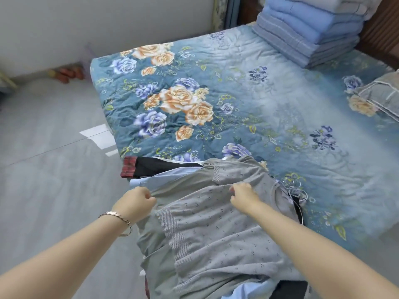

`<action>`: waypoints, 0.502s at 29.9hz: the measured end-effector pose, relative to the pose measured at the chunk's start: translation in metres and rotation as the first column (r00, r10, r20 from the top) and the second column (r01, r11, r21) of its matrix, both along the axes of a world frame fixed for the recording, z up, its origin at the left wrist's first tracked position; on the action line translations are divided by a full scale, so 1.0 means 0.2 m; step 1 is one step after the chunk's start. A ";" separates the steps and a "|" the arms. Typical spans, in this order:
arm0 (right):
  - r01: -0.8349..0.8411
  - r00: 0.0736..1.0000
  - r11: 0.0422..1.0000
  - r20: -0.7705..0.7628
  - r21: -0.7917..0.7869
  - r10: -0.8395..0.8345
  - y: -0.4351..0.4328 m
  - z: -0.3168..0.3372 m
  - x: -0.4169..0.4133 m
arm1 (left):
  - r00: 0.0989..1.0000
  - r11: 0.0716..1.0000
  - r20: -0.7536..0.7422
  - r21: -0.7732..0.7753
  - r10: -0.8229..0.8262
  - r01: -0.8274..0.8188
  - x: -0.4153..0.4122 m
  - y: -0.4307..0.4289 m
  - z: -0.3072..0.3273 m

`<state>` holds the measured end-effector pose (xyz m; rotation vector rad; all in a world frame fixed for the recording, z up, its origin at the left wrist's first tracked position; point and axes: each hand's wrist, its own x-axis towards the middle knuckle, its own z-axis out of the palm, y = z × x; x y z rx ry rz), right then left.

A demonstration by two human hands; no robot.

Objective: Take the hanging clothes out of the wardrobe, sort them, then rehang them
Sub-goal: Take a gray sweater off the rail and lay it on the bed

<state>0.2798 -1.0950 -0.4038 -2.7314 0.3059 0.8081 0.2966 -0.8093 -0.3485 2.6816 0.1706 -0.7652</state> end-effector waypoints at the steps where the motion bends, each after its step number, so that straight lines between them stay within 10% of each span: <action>1: -0.065 0.998 0.997 -0.013 0.046 0.066 0.14 0.06 0.05 | 1.000 1.000 0.004 -0.001 0.024 -0.024 -0.01 0.09 0.03; 7: -0.466 0.882 0.868 0.009 0.172 0.471 1.14 0.47 0.23 | 0.975 0.975 0.048 0.015 0.219 -0.220 -0.13 0.80 0.23; 15: -0.862 0.507 0.506 0.088 0.033 0.858 2.68 1.04 0.14 | 0.840 0.844 0.184 0.085 0.510 -0.530 -0.48 2.09 0.67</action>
